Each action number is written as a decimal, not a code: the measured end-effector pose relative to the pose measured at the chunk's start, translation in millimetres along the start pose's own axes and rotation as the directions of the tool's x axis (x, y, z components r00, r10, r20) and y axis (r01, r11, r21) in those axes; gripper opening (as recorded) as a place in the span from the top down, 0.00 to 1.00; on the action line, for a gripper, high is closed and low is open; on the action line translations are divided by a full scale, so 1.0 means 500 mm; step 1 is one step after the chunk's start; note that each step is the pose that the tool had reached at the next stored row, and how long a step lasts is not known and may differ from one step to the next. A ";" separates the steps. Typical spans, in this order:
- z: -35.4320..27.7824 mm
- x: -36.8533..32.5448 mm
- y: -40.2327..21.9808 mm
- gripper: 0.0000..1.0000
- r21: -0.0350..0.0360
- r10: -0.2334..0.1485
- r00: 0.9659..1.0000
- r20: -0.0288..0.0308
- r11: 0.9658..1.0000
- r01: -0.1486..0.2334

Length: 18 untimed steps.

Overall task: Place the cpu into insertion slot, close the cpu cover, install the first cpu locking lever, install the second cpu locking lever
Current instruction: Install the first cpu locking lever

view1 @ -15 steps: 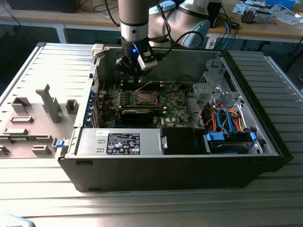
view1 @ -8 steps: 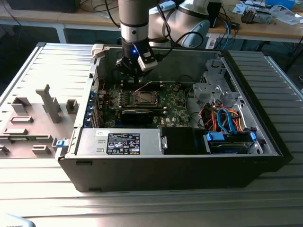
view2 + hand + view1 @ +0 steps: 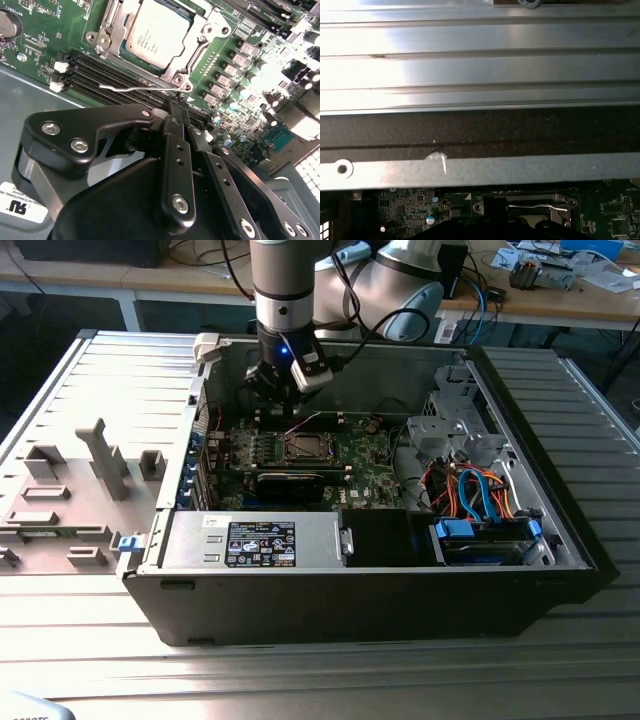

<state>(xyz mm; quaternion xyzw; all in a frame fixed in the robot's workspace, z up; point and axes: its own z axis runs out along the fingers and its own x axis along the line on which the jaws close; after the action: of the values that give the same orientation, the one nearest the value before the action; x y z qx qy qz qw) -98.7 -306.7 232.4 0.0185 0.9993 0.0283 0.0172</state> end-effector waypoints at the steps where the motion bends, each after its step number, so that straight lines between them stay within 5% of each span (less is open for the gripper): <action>1: 0.001 0.000 0.000 0.89 0.000 0.000 1.000 0.000 1.000 0.000; 18: 0.010 0.000 -0.001 0.89 0.000 0.000 1.000 0.000 1.000 0.000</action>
<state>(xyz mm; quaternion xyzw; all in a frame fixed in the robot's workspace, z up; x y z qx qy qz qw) -98.6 -306.7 227.6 0.0185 0.9993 0.0283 0.0173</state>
